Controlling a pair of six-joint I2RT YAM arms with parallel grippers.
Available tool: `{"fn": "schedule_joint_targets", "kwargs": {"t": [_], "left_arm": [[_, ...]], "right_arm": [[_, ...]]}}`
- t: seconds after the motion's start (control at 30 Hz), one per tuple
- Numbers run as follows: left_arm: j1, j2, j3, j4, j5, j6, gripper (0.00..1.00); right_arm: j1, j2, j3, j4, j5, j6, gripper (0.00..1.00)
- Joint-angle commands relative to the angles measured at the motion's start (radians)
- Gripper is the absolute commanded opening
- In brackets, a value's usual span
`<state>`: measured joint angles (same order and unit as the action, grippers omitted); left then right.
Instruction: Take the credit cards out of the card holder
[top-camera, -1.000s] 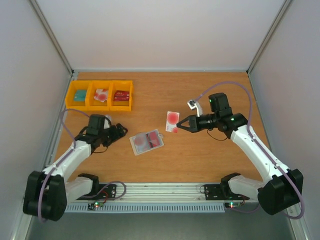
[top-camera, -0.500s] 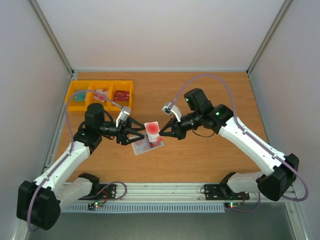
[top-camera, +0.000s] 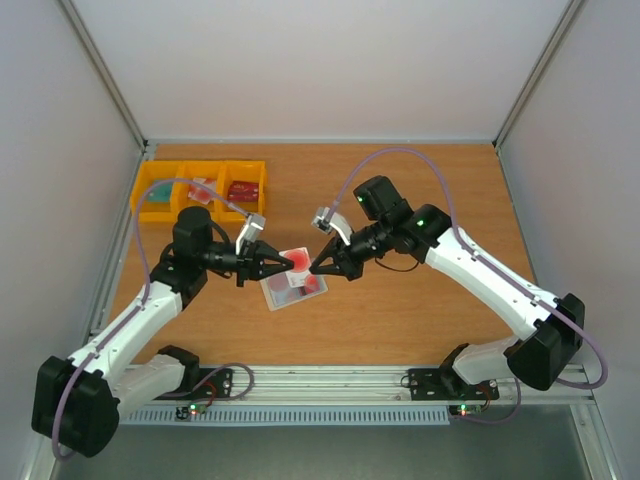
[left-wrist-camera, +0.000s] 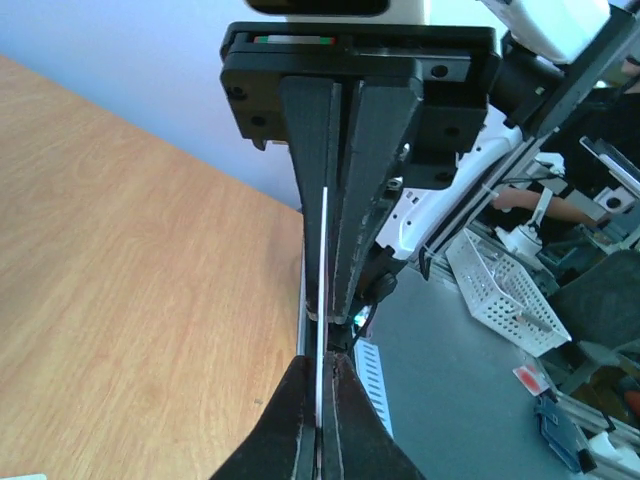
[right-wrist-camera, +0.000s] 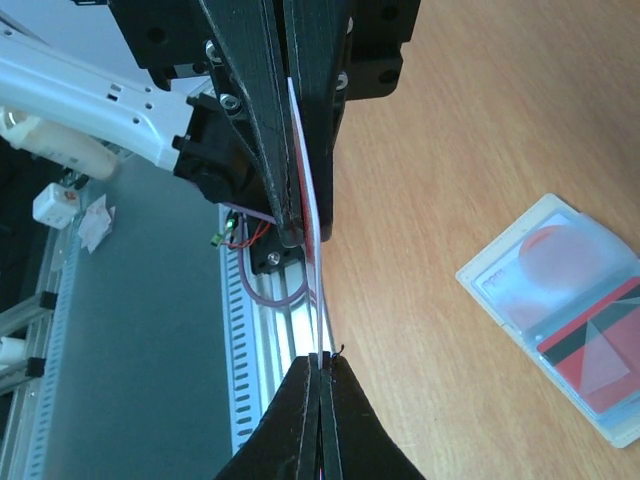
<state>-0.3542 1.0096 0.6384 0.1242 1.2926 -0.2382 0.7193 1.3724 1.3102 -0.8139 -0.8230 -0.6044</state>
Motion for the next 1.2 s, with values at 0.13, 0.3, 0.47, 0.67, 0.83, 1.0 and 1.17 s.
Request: {"fn": "schedule_joint_targets", "kwargs": {"t": [0.13, 0.3, 0.47, 0.67, 0.83, 1.0, 1.17], "left_arm": [[0.033, -0.006, -0.013, 0.075, -0.268, -0.313, 0.00], [0.282, 0.046, 0.027, -0.054, -0.533, -0.635, 0.00], [0.508, 0.132, 0.208, -0.419, -0.746, -0.590, 0.00], [0.643, 0.317, 0.510, -0.722, -0.883, -0.366, 0.00], [0.649, 0.606, 0.925, -0.895, -1.029, -0.225, 0.00], [0.649, 0.714, 0.988, -0.776, -1.044, -0.314, 0.00], [0.650, 0.848, 1.023, -0.667, -1.008, -0.403, 0.00]], "right_arm": [[-0.007, -0.046, -0.020, 0.091, 0.175, 0.066, 0.25], [-0.082, -0.104, -0.098, 0.192, 0.299, 0.183, 0.51], [-0.128, -0.125, -0.128, 0.208, 0.292, 0.207, 0.51], [-0.130, -0.139, -0.090, 0.196, 0.301, 0.223, 0.55], [-0.130, -0.150, -0.065, 0.204, 0.310, 0.279, 0.57], [-0.129, -0.189, -0.066, 0.200, 0.311, 0.351, 0.57], [-0.121, -0.266, -0.075, 0.182, 0.352, 0.409, 0.57]]}}
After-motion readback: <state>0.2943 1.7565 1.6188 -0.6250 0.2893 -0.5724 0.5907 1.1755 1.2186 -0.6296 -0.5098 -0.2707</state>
